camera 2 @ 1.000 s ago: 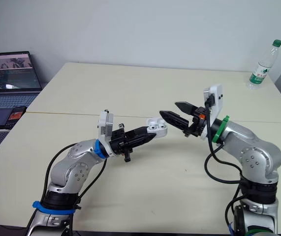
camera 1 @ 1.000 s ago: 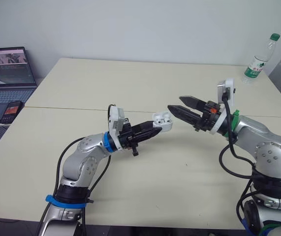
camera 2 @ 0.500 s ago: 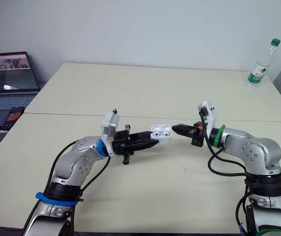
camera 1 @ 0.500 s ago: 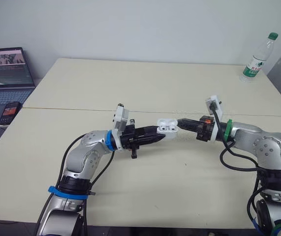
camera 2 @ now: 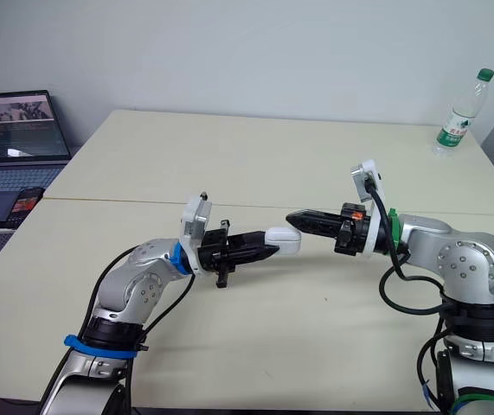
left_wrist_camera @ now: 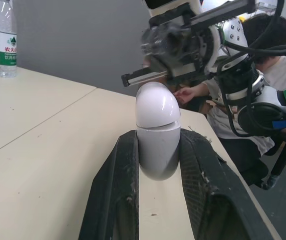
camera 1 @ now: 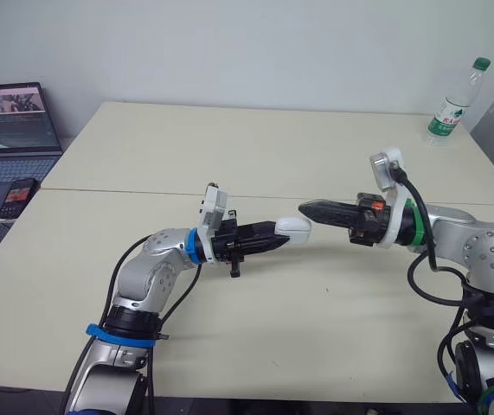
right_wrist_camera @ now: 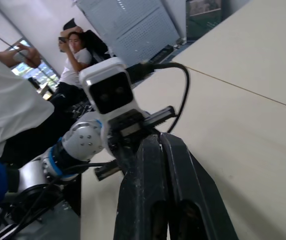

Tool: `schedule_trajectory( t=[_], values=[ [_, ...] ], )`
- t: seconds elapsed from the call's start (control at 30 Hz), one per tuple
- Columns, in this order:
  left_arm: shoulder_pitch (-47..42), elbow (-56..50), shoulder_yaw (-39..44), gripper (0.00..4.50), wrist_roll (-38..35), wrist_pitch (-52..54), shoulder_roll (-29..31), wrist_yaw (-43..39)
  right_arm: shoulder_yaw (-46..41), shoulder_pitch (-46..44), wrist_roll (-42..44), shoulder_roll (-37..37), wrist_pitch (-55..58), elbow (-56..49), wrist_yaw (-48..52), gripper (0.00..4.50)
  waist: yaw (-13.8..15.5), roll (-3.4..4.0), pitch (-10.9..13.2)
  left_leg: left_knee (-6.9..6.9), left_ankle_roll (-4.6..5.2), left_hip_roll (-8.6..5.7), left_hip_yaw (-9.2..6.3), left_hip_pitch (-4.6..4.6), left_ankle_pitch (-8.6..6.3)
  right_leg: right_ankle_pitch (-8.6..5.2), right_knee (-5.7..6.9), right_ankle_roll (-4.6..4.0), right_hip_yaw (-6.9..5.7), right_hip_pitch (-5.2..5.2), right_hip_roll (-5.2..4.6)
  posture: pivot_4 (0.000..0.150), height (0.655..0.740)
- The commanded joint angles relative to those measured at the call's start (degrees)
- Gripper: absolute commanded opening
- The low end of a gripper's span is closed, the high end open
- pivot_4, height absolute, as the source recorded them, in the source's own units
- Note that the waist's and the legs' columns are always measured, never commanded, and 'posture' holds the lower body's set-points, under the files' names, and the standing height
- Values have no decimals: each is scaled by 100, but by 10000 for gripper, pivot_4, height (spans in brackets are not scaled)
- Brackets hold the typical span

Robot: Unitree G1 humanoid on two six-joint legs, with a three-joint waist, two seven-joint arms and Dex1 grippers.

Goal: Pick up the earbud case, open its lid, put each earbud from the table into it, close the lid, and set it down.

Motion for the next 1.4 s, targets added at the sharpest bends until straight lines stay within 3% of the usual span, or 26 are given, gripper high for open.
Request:
schedule_trajectory(
  t=[0.03, 0.1, 0.23, 0.4, 0.63, 0.77, 1.1, 1.4],
  values=[
    [-75, -48, 42, 7621, -1, 13, -11, 65, -163, -6, 205, -116, -120, -198, 80, 747, 0, 0, 0, 0, 0, 0, 1, 0, 0, 0, 0, 0, 1, 0, 0, 1500, 7400],
    [-70, -36, 32, 7621, 28, 14, -21, 104, -201, 14, -16, -90, -356, -137, -77, 747, -1, 0, 0, 1, 0, 0, 1, 1, 0, 0, 1, 0, 2, 0, 0, 1500, 7400],
    [-19, -73, -22, 7621, 96, 46, -25, 191, -74, 267, -1477, -28, -1748, 41, -535, 747, 0, 0, 0, 1, 0, -1, 1, 1, 0, 0, 2, 0, 1, 0, 0, 1500, 7400],
    [45, -54, -187, 7621, 217, 141, -76, 291, -35, 1068, -2244, -35, -2477, -77, -655, 747, 15, -1, -1, 0, 0, -3, 1, -5, 0, -1, -1, 2, 2, -3, 0, 1500, 7400],
    [-112, 381, -1008, 7621, 1062, 446, -63, 594, -337, 1886, -2454, 148, -2762, -414, -1082, 747, 7, 0, 0, 1, 0, -4, 4, -2, 0, 0, 3, 3, 10, -4, 0, 1500, 7400],
    [-451, 876, -1329, 7621, 1357, 1160, -324, 1009, -483, 2147, -2455, 266, -2814, -596, -1282, 747, 5, -1, 0, 1, 0, -1, 7, 9, 1, 0, 6, 4, 18, 3, 33, 1500, 7400],
    [-1270, 2021, -739, 7621, 1240, 3194, -895, 2123, -591, 2527, -2443, 396, -2856, -929, -1537, 747, 18, -2, -3, 13, 6, -7, 20, 20, 4, 13, 2, 30, 30, 16, 34, 1500, 7400],
    [-1114, 1543, -490, 35342, 900, 3378, -661, 1880, -553, 2525, -2407, 449, -2861, -922, -1545, 0, -11, -2, -6, 12, 15, 1, 35, 37, 13, 17, 7, 36, 51, 19, 40, 1500, 7400]
  ],
)
